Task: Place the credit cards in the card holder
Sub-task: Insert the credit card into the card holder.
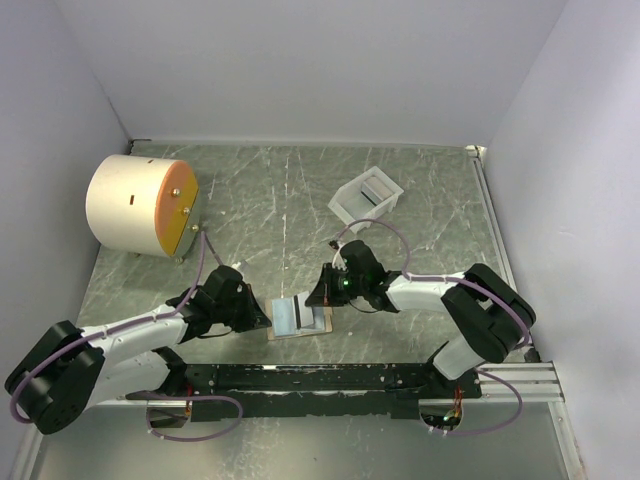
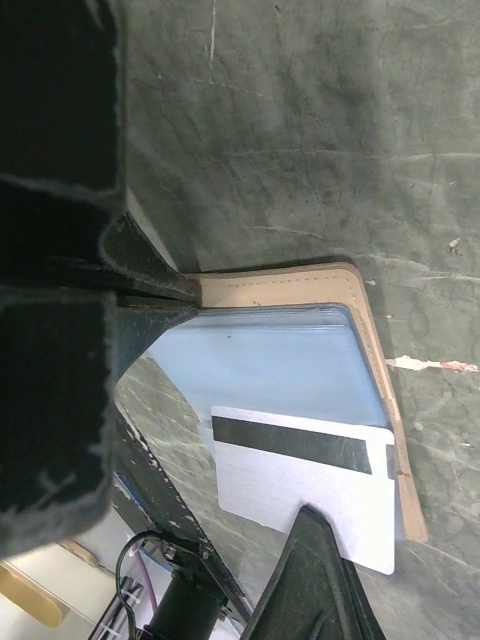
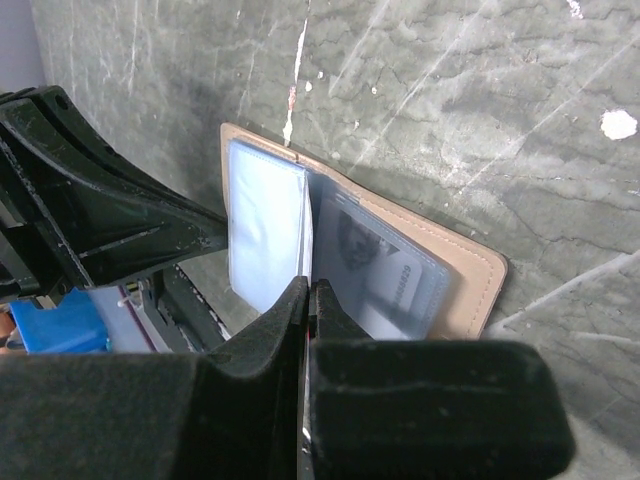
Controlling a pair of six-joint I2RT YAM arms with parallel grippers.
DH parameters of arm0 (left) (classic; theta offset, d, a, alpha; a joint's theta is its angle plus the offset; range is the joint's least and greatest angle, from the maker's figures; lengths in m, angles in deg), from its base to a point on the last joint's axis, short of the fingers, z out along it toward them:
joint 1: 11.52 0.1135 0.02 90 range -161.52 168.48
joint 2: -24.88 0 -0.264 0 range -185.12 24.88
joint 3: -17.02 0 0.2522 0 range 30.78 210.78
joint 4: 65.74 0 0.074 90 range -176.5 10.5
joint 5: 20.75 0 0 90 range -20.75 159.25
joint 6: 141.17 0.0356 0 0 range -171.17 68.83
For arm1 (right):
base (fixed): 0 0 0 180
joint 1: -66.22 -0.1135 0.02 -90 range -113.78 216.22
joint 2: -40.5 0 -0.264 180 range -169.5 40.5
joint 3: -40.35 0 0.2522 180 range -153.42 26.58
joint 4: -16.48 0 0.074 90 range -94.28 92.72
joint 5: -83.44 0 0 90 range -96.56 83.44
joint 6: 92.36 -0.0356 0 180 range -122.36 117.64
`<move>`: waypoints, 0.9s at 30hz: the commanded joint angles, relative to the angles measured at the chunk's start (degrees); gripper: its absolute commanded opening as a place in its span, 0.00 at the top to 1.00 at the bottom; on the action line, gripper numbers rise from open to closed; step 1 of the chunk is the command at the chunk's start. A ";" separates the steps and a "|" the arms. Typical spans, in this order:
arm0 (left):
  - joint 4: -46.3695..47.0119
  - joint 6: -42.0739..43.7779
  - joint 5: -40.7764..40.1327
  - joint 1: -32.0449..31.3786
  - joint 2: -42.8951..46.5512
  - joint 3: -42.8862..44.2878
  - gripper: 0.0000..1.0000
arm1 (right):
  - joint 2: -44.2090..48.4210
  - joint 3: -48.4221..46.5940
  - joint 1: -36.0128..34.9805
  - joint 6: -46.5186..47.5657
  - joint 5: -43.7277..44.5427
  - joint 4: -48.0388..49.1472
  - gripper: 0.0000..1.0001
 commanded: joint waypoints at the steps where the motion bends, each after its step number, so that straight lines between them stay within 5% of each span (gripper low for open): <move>1: 1.69 0.66 -0.37 -0.35 -0.70 -0.52 0.92 | -0.48 1.18 -0.35 -0.10 0.39 0.26 1.00; 27: 1.83 0.52 -0.26 -0.35 -1.12 -0.41 0.92 | -0.32 4.09 -2.00 -1.85 1.27 3.03 1.00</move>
